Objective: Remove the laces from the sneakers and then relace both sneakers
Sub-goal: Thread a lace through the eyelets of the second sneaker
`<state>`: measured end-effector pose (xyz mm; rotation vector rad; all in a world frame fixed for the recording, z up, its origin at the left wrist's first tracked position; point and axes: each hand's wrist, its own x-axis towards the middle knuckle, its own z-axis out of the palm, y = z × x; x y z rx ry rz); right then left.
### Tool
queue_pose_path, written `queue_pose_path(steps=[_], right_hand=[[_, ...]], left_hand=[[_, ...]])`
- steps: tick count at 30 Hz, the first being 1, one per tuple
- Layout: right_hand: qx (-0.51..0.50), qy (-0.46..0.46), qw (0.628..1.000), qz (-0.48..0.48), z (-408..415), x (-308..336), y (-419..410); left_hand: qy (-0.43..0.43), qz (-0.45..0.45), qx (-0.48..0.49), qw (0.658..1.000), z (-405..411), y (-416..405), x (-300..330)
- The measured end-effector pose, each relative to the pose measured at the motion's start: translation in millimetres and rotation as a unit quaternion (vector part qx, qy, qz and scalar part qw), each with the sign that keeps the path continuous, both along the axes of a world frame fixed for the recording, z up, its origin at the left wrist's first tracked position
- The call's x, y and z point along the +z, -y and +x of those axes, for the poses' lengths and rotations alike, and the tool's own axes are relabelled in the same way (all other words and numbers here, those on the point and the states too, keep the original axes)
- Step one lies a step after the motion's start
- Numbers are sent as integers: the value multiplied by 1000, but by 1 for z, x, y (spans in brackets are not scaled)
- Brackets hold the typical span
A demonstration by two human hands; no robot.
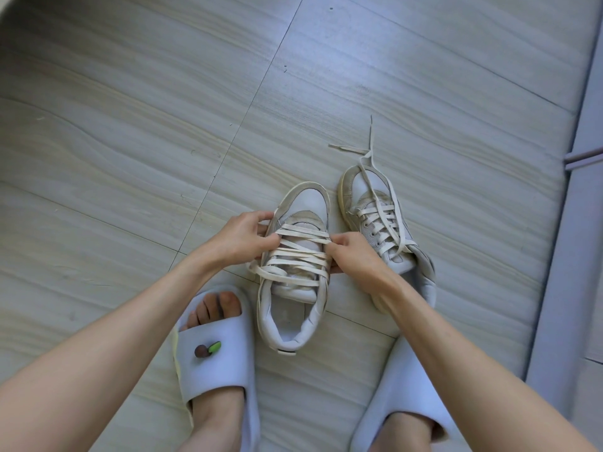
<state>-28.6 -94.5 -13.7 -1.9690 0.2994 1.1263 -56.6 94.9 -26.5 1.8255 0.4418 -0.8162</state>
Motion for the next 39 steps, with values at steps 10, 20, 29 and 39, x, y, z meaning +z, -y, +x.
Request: queue_pose_path(steps=[10,20,29,39], right_hand=[[-110,-83,986,96,-22,7,10],[-86,-29,996,9,-29,-2,0],[2,-40,999,18,-21,4,6],[0,-53,994,90,-20,13,14]], left_hand=[[23,-30,28,999,-13,8,-1],[18,85,52,995,-29,28,-1],[48,142,-34,988,-20,26,2],[56,109,-80,989,-18,14,8]])
